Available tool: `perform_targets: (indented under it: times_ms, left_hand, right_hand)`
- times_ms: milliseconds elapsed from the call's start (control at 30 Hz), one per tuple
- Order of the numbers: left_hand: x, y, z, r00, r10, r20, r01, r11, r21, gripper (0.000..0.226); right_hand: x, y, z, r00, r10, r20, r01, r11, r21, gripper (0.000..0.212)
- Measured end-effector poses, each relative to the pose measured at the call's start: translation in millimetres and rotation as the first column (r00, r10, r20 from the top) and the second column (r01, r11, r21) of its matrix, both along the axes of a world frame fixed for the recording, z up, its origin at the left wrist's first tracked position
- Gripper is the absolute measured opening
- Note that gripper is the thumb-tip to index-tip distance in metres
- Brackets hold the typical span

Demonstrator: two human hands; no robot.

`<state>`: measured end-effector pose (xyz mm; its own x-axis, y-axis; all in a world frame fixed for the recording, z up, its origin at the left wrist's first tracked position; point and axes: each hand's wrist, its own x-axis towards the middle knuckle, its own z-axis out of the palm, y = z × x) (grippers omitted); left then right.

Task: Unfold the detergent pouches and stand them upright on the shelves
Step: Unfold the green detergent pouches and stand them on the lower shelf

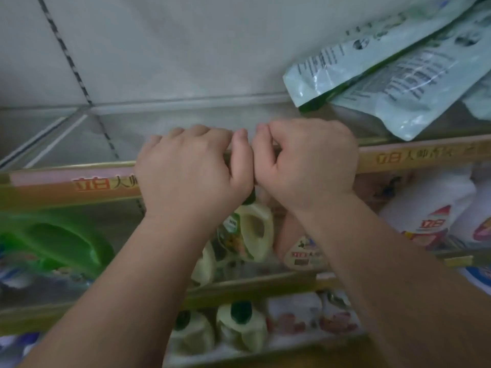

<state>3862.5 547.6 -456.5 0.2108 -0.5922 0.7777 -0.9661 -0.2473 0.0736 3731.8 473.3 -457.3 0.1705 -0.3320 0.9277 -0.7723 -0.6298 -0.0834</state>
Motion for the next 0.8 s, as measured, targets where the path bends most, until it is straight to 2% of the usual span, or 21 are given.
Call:
perform_targets:
  times_ms: [167,567,667,800]
  left_hand:
    - [0,1,-6,1.0,0.001,0.029,0.003,0.993,-0.121,0.047]
    - [-1,4,0,1.0,-0.001,-0.003,0.001,1.0,0.0,0.045]
    - [-1,5,5,1.0,0.001,-0.03,0.001,0.998,0.062,0.047]
    - [-4,4,24,0.999,0.018,-0.03,-0.013,0.986,0.168,0.048]
  right_hand:
    - [0,7,-2,0.998,-0.052,-0.034,0.053,0.998,0.018,0.042]
    - [4,4,0,0.995,-0.093,-0.024,0.096,0.988,0.122,0.039]
    - [3,10,7,0.99,-0.116,-0.075,0.13,0.967,0.221,0.043]
    - [-5,19,36,0.994,-0.044,-0.101,0.089,0.862,0.499,0.039]
